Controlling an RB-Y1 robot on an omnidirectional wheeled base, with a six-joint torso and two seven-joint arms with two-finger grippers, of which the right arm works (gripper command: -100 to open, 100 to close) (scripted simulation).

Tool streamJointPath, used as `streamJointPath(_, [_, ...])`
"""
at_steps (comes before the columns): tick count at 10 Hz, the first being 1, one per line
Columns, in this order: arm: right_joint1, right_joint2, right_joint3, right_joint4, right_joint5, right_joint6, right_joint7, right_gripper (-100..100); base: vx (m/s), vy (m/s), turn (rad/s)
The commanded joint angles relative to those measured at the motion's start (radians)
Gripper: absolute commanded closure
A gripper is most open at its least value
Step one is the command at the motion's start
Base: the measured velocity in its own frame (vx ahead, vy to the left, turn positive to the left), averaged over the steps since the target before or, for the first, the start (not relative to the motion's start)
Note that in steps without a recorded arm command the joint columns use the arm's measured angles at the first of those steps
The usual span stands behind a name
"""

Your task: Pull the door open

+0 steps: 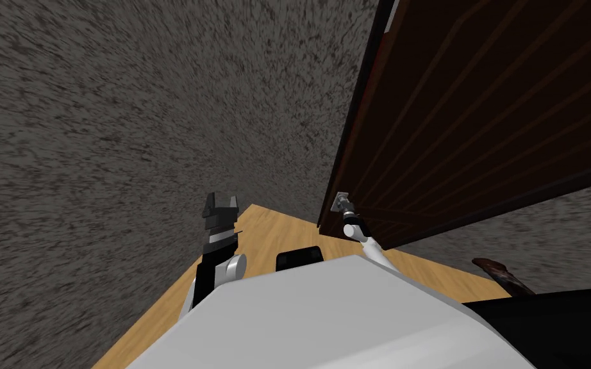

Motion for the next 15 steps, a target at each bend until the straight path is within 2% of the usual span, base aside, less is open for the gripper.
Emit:
streamJointPath(1, [0.01,-0.018,0.021,-0.01,0.002,-0.005,-0.023,100,-0.228,-0.053,0.144])
streamJointPath(3, [0.018,-0.032,0.036,-0.017,0.003,-0.008,-0.039,100,-0.22,-0.013,0.117])
streamJointPath(4, [0.016,-0.028,0.03,-0.013,0.003,-0.006,-0.032,100,-0.095,0.007,0.018])
streamJointPath(10, [0.051,-0.093,0.1,-0.042,0.002,-0.033,-0.09,100,-0.236,-0.042,0.141])
streamJointPath(13, [0.065,-0.119,0.127,-0.054,0.002,-0.044,-0.113,100,-0.228,-0.058,0.128])
streamJointPath(14, [0.064,-0.115,0.123,-0.048,0.002,-0.042,-0.109,100,-0.104,-0.027,0.038])
streamJointPath(15, [0.074,-0.132,0.142,-0.054,0.006,-0.05,-0.128,100,-0.14,-0.035,0.148])
